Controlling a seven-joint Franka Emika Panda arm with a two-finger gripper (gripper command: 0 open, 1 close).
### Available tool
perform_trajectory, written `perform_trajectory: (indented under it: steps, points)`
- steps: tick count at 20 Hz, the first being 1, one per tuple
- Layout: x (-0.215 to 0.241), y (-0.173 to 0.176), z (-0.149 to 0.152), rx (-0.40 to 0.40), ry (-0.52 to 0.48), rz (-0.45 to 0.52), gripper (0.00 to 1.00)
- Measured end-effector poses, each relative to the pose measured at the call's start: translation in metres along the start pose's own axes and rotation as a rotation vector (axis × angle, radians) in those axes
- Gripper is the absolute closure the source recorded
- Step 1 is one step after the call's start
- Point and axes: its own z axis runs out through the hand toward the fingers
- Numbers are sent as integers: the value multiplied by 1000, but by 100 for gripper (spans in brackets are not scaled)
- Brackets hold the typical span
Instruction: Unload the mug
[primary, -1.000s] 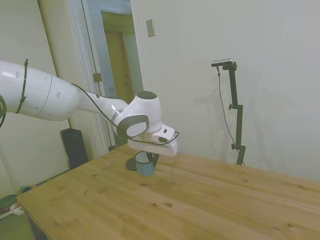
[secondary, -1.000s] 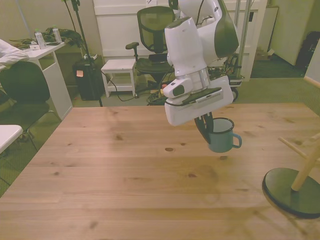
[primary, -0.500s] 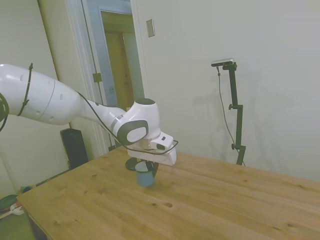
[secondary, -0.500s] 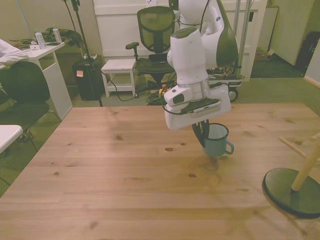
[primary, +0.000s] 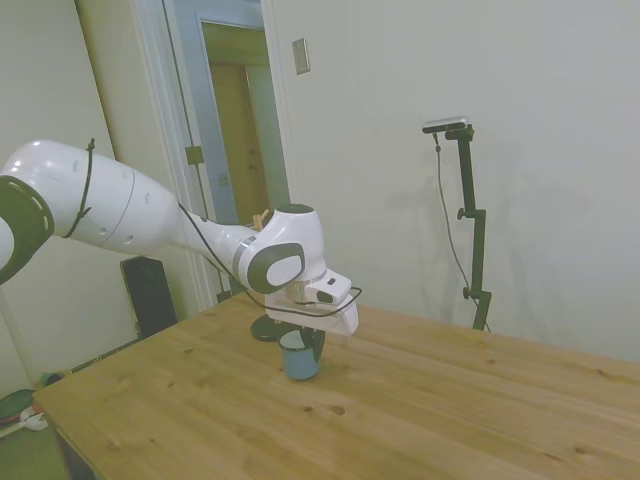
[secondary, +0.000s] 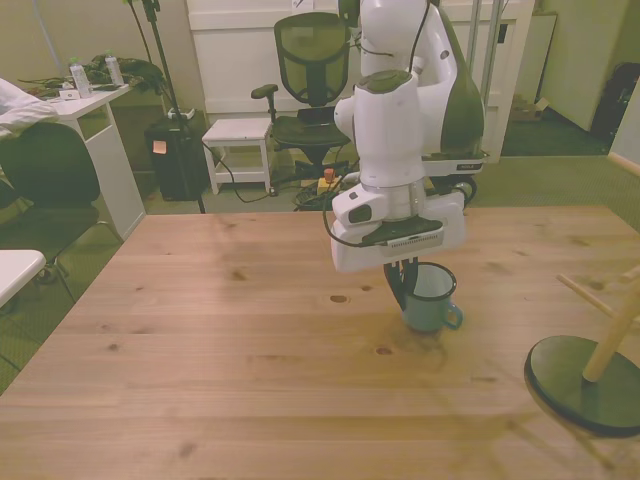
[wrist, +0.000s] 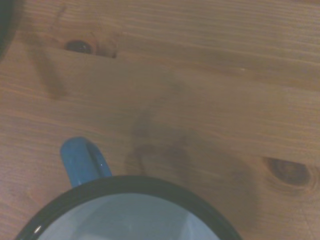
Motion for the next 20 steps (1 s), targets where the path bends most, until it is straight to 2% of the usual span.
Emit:
perform_trajectory:
  steps: [4,5,20]
  points:
    - [2,-2,2,-6,-4,3,100]
    - [2,-3,2,-10,-4,1,0]
    - [-1,-5,2,-30,4,-21,0]
